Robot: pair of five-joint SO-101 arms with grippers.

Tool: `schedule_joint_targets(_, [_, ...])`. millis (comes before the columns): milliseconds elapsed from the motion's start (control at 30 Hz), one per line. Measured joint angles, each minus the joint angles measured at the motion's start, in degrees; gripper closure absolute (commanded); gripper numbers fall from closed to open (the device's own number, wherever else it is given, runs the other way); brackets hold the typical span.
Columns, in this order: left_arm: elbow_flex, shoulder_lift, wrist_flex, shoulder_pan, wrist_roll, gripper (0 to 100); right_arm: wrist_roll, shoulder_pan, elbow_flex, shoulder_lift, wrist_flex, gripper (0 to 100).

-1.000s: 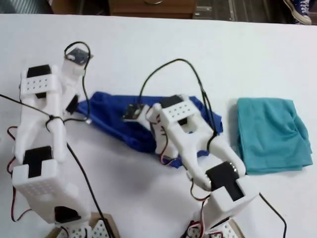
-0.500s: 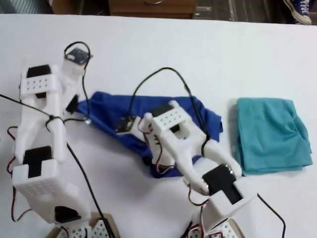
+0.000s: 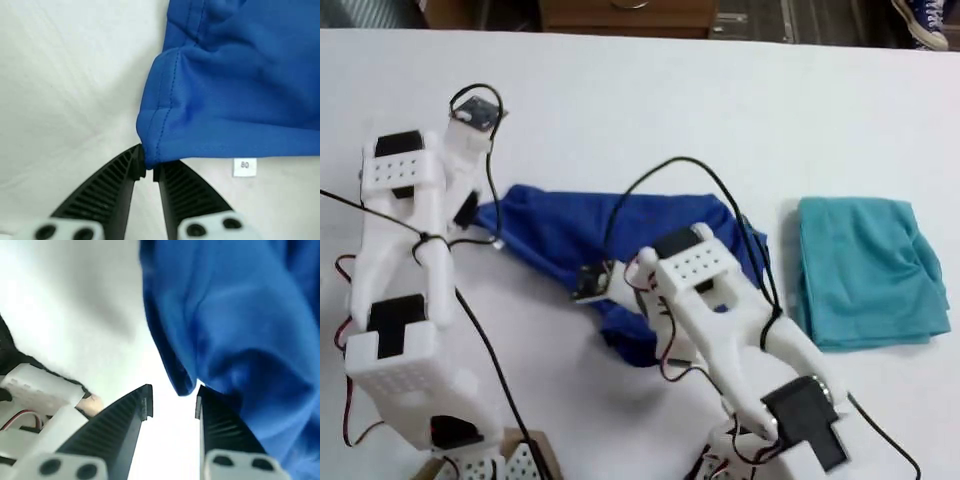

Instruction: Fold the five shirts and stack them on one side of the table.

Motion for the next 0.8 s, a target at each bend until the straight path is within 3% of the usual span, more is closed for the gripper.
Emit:
schedule_joint_targets(633, [0.0,0.0,0.0,0.0,0.0,97,0.4,0.1,5.2,-0.5,-11.3,85.5])
schedule_joint_targets(800, [0.0,0.0,0.0,0.0,0.0,97,0.4,0.1,5.2,1.8,-13.4,97.7])
